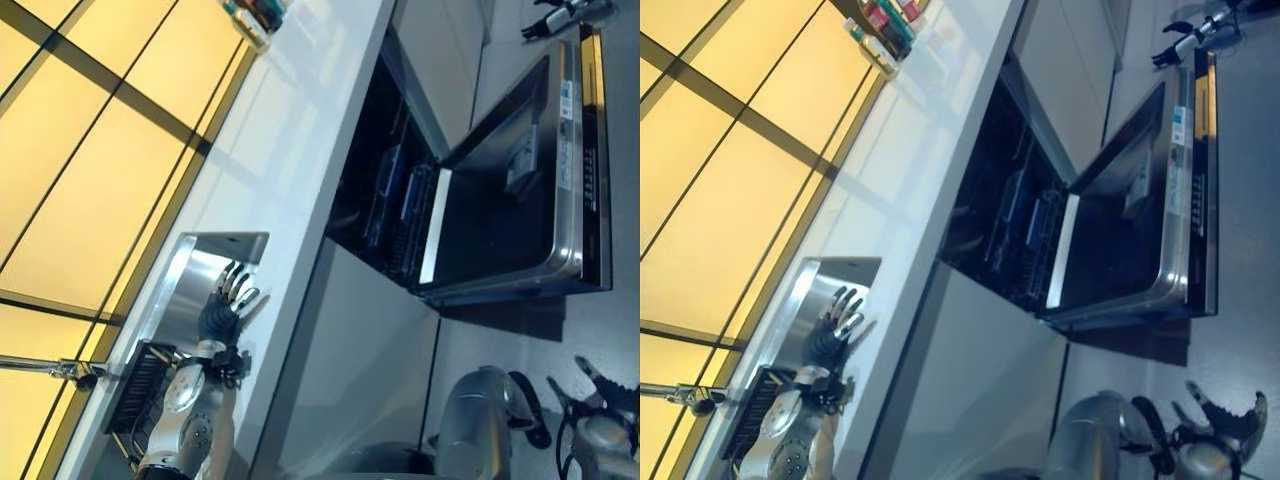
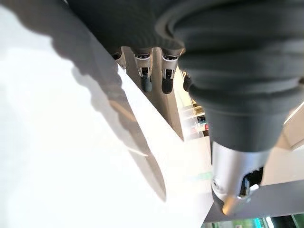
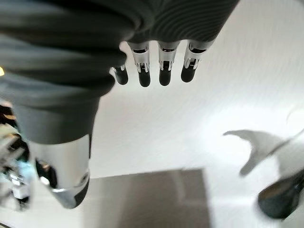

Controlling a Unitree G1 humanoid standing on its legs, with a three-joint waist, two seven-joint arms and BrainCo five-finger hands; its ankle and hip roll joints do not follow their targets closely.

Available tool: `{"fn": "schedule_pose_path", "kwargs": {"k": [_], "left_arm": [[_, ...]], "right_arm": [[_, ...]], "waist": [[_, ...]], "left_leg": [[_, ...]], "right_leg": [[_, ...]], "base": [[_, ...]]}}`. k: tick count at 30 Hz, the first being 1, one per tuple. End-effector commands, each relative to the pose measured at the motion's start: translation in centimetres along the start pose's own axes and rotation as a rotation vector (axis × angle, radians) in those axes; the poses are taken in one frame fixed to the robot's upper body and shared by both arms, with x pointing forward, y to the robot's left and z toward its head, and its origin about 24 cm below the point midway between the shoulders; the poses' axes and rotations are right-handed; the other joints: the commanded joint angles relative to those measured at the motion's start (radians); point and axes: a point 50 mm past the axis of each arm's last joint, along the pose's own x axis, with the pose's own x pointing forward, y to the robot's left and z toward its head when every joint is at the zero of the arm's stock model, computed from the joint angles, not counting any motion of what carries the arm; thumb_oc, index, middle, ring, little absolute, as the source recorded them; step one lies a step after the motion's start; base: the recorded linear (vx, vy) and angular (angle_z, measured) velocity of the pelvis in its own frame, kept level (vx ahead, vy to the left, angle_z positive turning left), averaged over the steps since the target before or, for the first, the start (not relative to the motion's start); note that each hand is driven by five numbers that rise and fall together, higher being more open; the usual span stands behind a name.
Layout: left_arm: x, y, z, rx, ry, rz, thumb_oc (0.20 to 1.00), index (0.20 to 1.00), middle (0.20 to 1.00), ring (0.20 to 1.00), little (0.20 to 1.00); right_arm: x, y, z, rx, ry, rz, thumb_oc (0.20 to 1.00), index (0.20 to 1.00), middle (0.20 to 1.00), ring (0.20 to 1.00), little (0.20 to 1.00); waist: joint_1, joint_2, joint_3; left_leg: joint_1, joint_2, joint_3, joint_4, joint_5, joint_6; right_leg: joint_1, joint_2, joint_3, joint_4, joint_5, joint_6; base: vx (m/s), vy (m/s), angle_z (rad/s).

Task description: Pick up plates and place into dishwasher.

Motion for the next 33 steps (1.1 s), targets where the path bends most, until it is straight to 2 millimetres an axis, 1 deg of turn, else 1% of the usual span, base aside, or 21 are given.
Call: {"fn": "schedule_pose_path", "kwargs": {"k": [1, 3, 4, 7, 9, 12, 15, 18, 19, 21, 23, 24, 25, 30, 32, 33], "left_arm": [[-0.4, -1.8, -0.3, -0.053, 0.008, -0.055, 1.0, 1.0, 1.0, 1.0, 1.0], [-0.7, -2.1, -0.7, -0.051, 0.03, -0.068, 1.0, 1.0, 1.0, 1.0, 1.0], [-0.9, -2.2, -0.7, -0.048, 0.04, -0.073, 1.0, 1.0, 1.0, 1.0, 1.0], [-1.4, -2.5, -1.1, -0.044, 0.064, -0.09, 1.0, 1.0, 1.0, 1.0, 1.0], [-1.7, -2.6, -1.4, -0.047, 0.08, -0.095, 1.0, 1.0, 1.0, 1.0, 1.0], [-2.1, -2.7, -1.7, -0.046, 0.1, -0.102, 1.0, 1.0, 1.0, 1.0, 1.0], [-2.2, -2.5, -1.7, -0.04, 0.099, -0.107, 1.0, 1.0, 1.0, 1.0, 1.0], [-2.1, -2.1, -1.3, -0.036, 0.086, -0.115, 1.0, 1.0, 1.0, 1.0, 1.0], [-2.1, -1.9, -1.2, -0.036, 0.087, -0.118, 1.0, 1.0, 1.0, 1.0, 1.0], [-2.0, -1.7, -1.1, -0.035, 0.09, -0.121, 1.0, 1.0, 1.0, 1.0, 1.0], [-2.0, -1.3, -1.1, -0.033, 0.092, -0.122, 1.0, 1.0, 1.0, 1.0, 1.0], [-2.0, -1.1, -1.0, -0.032, 0.092, -0.123, 1.0, 1.0, 1.0, 1.0, 1.0], [-2.0, -0.9, -0.8, -0.033, 0.087, -0.123, 1.0, 1.0, 1.0, 1.0, 1.0], [-2.5, -0.2, -1.1, -0.036, 0.107, -0.122, 1.0, 1.0, 1.0, 1.0, 1.0], [-2.7, 0.0, -1.4, -0.033, 0.119, -0.12, 1.0, 1.0, 1.0, 1.0, 1.0], [-2.8, 0.1, -1.4, -0.032, 0.122, -0.12, 1.0, 1.0, 1.0, 1.0, 1.0]], "right_arm": [[1.9, -1.3, 3.1, 0.117, -0.096, -0.019, 1.0, 1.0, 1.0, 1.0, 1.0], [2.2, -0.6, 3.9, 0.169, -0.086, 0.023, 1.0, 1.0, 1.0, 1.0, 1.0], [2.3, -0.2, 4.4, 0.179, -0.096, 0.053, 1.0, 1.0, 1.0, 1.0, 1.0], [2.3, 1.0, 5.9, 0.221, -0.122, 0.145, 1.0, 1.0, 1.0, 1.0, 1.0], [2.2, 1.7, 6.5, 0.236, -0.139, 0.203, 1.0, 1.0, 1.0, 1.0, 1.0], [1.8, 3.0, 7.4, 0.261, -0.153, 0.335, 1.0, 1.0, 1.0, 1.0, 1.0], [0.9, 4.5, 8.7, 0.296, -0.179, 0.507, 1.0, 1.0, 1.0, 1.0, 1.0], [-0.5, 6.4, 10.7, 0.399, -0.217, 0.753, 1.0, 1.0, 1.0, 1.0, 1.0], [-1.3, 7.1, 11.5, 0.426, -0.245, 0.853, 1.0, 1.0, 1.0, 1.0, 1.0], [-3.2, 8.2, 12.6, 0.447, -0.31, 1.022, 1.0, 1.0, 1.0, 1.0, 1.0], [-5.2, 9.2, 13.2, 0.44, -0.364, 1.148, 1.0, 1.0, 1.0, 1.0, 1.0], [-5.8, 9.4, 13.3, 0.441, -0.384, 1.181, 1.0, 1.0, 1.0, 1.0, 1.0], [-6.5, 9.6, 13.8, 0.431, -0.414, 1.23, 1.0, 1.0, 1.0, 1.0, 1.0], [-9.4, 10.2, 14.7, 0.387, -0.499, 1.34, 1.0, 1.0, 1.0, 1.0, 1.0], [-10.4, 10.5, 14.8, 0.37, -0.521, 1.366, 1.0, 1.0, 1.0, 1.0, 1.0], [-10.6, 10.5, 14.9, 0.364, -0.526, 1.371, 1.0, 1.0, 1.0, 1.0, 1.0]], "waist": [[0.033, 0.069, -0.01], [0.048, 0.069, -0.021], [0.056, 0.069, -0.024], [0.08, 0.069, -0.04], [0.091, 0.069, -0.048], [0.106, 0.069, -0.057], [0.116, 0.065, -0.057], [0.124, 0.063, -0.052], [0.127, 0.059, -0.053], [0.127, 0.057, -0.051], [0.127, 0.05, -0.051], [0.126, 0.048, -0.05], [0.126, 0.048, -0.049], [0.131, 0.028, -0.064], [0.132, 0.017, -0.07], [0.133, 0.013, -0.072]], "left_leg": [[-0.098, -0.08, 0.018, 0.16, -0.047, 0.007], [-0.095, -0.088, 0.006, 0.161, -0.044, 0.006], [-0.102, -0.089, 0.011, 0.156, -0.026, 0.015], [-0.097, -0.092, -0.005, 0.154, -0.025, 0.015], [-0.096, -0.093, -0.012, 0.157, -0.026, 0.016], [-0.101, -0.091, -0.023, 0.166, -0.031, 0.018], [-0.111, -0.091, -0.027, 0.174, -0.03, 0.021], [-0.123, -0.092, -0.03, 0.182, -0.029, 0.024], [-0.116, -0.094, -0.04, 0.186, -0.046, 0.016], [-0.121, -0.094, -0.041, 0.186, -0.042, 0.017], [-0.123, -0.092, -0.043, 0.185, -0.039, 0.017], [-0.12, -0.091, -0.045, 0.183, -0.038, 0.018], [-0.128, -0.088, -0.039, 0.178, -0.02, 0.027], [-0.099, -0.08, -0.058, 0.157, -0.018, 0.037], [-0.082, -0.076, -0.068, 0.144, -0.014, 0.038], [-0.076, -0.076, -0.072, 0.139, -0.012, 0.038]], "right_leg": [[0.053, -0.089, 0.008, 0.008, 0.024, -0.036], [0.065, -0.1, 0.0, 0.005, 0.023, -0.036], [0.06, -0.105, -0.006, -0.004, 0.049, -0.04], [0.078, -0.111, -0.025, -0.014, 0.049, -0.041], [0.087, -0.115, -0.036, -0.015, 0.047, -0.044], [0.092, -0.117, -0.05, -0.017, 0.045, -0.044], [0.088, -0.119, -0.058, -0.014, 0.044, -0.047], [0.078, -0.122, -0.063, -0.004, 0.04, -0.052], [0.085, -0.124, -0.063, 0.007, 0.014, -0.047], [0.081, -0.124, -0.066, 0.01, 0.014, -0.045], [0.085, -0.124, -0.069, -0.002, 0.023, -0.04], [0.091, -0.124, -0.07, -0.008, 0.027, -0.038], [0.085, -0.122, -0.072, -0.023, 0.056, -0.041], [0.123, -0.12, -0.088, -0.055, 0.068, -0.035], [0.146, -0.117, -0.094, -0.071, 0.072, -0.031], [0.154, -0.114, -0.097, -0.078, 0.075, -0.03]], "base": [[0.1, -0.021, 0.06], [0.05, -0.024, 0.12], [0.01, -0.024, 0.21], [0.04, -0.028, 0.16], [0.07, -0.025, 0.14], [0.04, -0.033, 0.16], [-0.01, -0.035, 0.1], [-0.03, -0.05, 0.09], [0.02, -0.058, 0.06], [0.0, -0.048, 0.05], [-0.01, -0.043, 0.06], [-0.06, -0.021, 0.08], [-0.05, -0.014, 0.06], [0.02, -0.029, 0.06], [0.04, -0.042, 0.06], [0.04, -0.043, 0.05]]}}
